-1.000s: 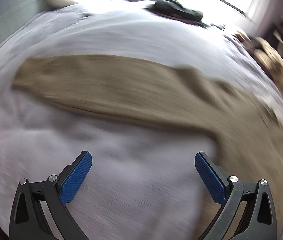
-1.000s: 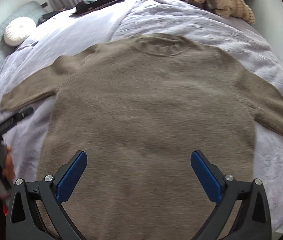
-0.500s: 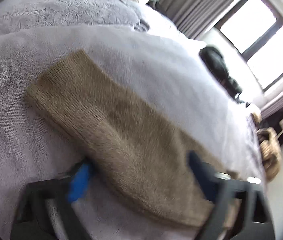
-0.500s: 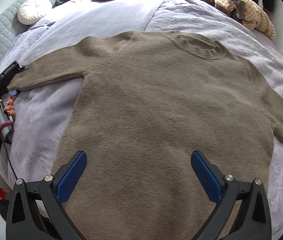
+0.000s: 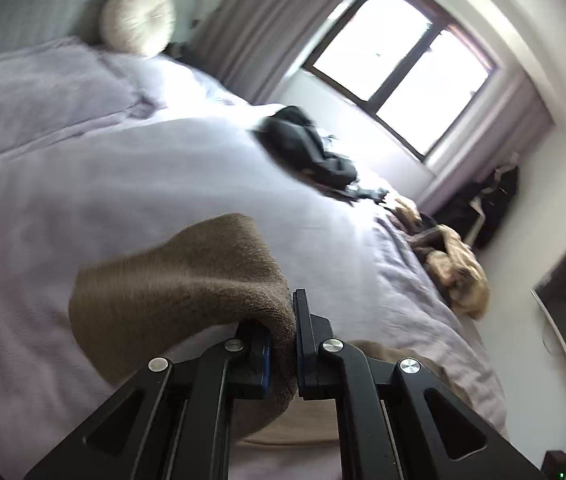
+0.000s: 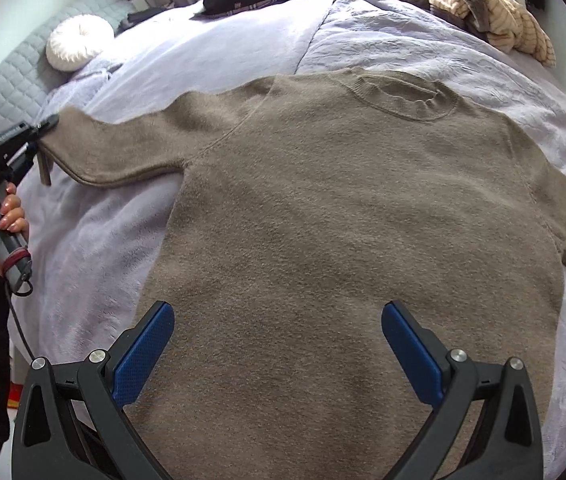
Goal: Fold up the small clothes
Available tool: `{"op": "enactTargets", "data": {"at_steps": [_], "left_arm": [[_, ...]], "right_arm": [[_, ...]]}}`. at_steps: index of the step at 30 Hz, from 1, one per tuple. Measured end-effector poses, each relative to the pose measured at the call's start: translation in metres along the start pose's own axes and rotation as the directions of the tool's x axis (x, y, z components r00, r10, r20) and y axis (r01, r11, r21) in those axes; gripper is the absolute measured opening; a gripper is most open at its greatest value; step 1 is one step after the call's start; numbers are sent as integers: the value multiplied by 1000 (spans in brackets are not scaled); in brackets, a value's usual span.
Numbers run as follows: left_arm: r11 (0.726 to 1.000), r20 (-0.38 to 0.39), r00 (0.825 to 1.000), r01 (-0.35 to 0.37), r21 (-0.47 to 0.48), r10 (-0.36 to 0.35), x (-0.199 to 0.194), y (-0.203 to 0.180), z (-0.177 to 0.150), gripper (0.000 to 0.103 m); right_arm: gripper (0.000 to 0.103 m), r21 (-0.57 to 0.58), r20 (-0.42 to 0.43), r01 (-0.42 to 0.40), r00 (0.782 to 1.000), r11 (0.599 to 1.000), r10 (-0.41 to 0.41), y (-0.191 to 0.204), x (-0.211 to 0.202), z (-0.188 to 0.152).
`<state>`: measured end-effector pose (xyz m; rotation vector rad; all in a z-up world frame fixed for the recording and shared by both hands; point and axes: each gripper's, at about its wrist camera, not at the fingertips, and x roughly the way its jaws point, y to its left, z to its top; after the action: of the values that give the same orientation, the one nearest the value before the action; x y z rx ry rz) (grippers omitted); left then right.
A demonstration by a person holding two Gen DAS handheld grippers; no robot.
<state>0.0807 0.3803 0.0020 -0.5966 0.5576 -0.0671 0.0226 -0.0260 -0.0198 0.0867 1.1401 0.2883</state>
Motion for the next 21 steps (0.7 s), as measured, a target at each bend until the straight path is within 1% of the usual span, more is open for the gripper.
{"op": "enactTargets", "data": {"at_steps": [2, 5, 6, 8, 10, 11, 13, 15, 17, 19, 20, 21], "left_arm": [[996, -23, 998, 63, 64, -61, 6, -48, -4, 10], [977, -72, 987, 152, 152, -142, 22, -115, -19, 10], [964, -103, 980, 187, 189, -170, 33, -147, -30, 10], [945, -152, 969, 228, 234, -196, 51, -189, -47, 10], [923, -223, 950, 274, 270, -217, 74, -233, -73, 10], [910, -258, 942, 288, 297, -214, 87, -253, -88, 10], [894, -315, 930, 295, 337, -188, 107, -282, -115, 10], [882, -379, 915, 289, 372, -140, 131, -305, -147, 10], [876, -421, 903, 268, 401, -83, 149, -312, -172, 10], [869, -449, 893, 230, 437, -11, 164, -319, -196, 10], [865, -467, 884, 211, 454, 29, 172, -319, -206, 11], [865, -481, 875, 195, 463, 60, 179, -315, -211, 14]], "right_arm": [[103, 26, 17, -9, 1000, 1000, 9, -12, -5, -2], [103, 74, 41, -14, 999, 997, 11, -35, -14, -5], [103, 92, 49, -14, 999, 996, 10, -44, -17, -7], [103, 131, 64, -12, 998, 991, 3, -64, -23, -11], [103, 176, 79, -8, 997, 984, -6, -87, -29, -16], [103, 197, 85, -8, 996, 980, -9, -97, -32, -20], [103, 248, 95, -9, 995, 969, -15, -122, -36, -27], [103, 296, 98, -11, 995, 955, -19, -143, -39, -35], [103, 340, 99, -7, 995, 940, -29, -163, -40, -43], [103, 376, 101, -5, 994, 927, -36, -181, -41, -50], [103, 389, 102, -8, 994, 921, -35, -187, -41, -52], [103, 406, 105, -18, 994, 914, -27, -194, -40, -54]]}}
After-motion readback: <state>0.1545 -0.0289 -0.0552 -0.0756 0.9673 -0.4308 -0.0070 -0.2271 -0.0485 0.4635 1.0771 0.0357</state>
